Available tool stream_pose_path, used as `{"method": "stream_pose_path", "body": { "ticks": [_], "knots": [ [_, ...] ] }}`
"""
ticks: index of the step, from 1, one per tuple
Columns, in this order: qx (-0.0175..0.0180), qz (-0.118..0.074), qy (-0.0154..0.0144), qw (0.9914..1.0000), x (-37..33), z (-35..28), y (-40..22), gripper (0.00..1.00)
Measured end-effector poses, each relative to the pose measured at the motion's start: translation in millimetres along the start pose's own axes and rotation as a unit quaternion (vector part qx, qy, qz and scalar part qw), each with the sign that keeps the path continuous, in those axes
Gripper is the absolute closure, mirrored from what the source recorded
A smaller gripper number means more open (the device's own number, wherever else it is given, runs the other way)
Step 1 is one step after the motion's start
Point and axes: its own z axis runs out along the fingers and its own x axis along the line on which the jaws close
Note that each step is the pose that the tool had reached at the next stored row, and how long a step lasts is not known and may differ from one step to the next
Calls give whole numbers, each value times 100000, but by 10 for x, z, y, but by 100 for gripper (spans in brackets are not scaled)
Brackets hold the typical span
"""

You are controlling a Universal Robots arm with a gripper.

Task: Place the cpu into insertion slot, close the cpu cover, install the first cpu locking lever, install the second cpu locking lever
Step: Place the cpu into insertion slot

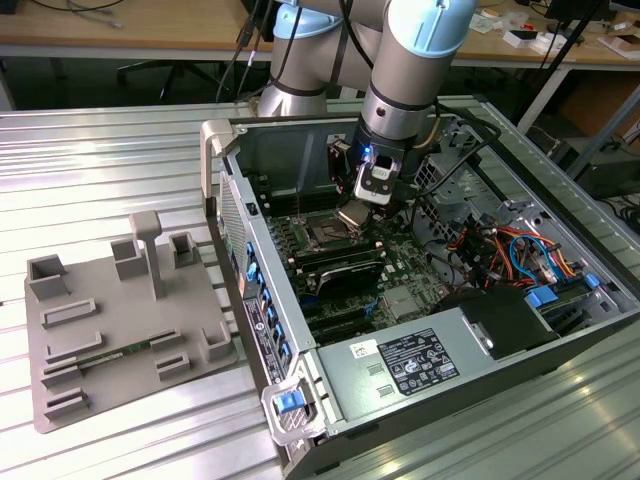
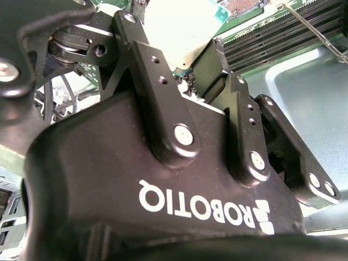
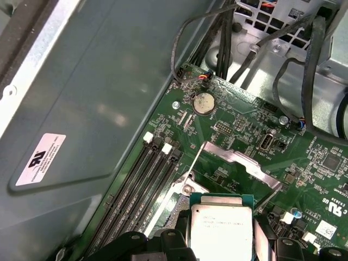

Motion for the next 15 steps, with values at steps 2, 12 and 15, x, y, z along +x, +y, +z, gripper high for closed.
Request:
{"method": "stream_pose_path", "body": {
  "ticks": [2, 12, 15],
  "knots": [
    [-5, 87, -6, 100000, 0, 0, 0, 45],
    [-7, 434, -39, 99999, 78, -6, -91, 45],
    [-12, 602, -55, 99998, 120, -6, -108, 45]
  ]
}}
